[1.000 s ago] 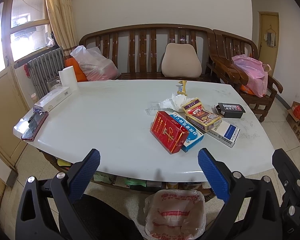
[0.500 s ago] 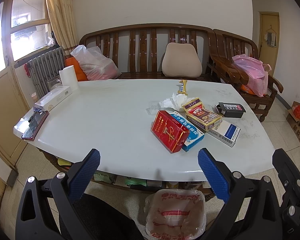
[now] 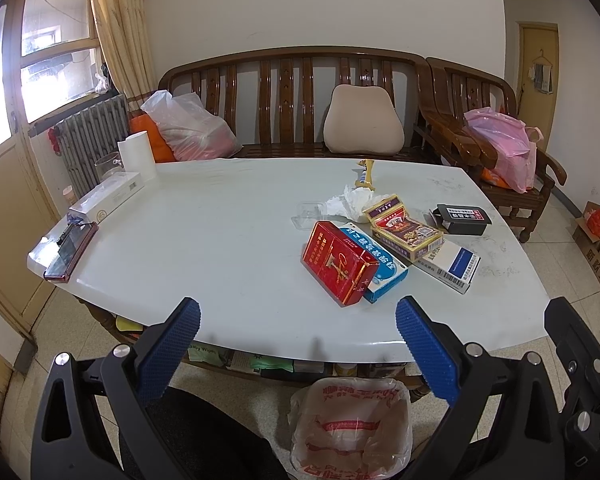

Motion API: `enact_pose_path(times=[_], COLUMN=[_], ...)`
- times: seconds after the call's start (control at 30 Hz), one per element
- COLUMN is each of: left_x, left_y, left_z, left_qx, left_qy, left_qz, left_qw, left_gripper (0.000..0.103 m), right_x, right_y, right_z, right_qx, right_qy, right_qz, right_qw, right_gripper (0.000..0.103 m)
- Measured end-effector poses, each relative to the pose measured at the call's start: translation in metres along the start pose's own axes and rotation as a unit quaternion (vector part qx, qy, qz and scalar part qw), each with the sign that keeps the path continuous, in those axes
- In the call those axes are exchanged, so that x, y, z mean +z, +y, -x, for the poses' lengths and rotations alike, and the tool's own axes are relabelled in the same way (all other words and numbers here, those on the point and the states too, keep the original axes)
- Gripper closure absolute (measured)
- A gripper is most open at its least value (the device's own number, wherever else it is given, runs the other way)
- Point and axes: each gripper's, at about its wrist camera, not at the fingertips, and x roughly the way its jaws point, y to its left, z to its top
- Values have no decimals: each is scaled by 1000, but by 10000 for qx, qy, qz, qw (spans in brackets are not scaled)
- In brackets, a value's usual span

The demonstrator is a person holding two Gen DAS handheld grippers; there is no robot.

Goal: Collect trash

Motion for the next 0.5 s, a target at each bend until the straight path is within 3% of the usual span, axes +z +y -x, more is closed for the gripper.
enact_pose_path(times=[0.5], left_x=[3], left_y=[-2], left_z=[1], left_qx=[-27], left_qy=[41], left_qz=[-100], left_qw=[9999], left_gripper=[7], right_x=[3], right_y=[3], right_z=[-4], right_qx=[121], right_qy=[54], right_qz=[-36], right_qw=[9999], right_gripper=[6])
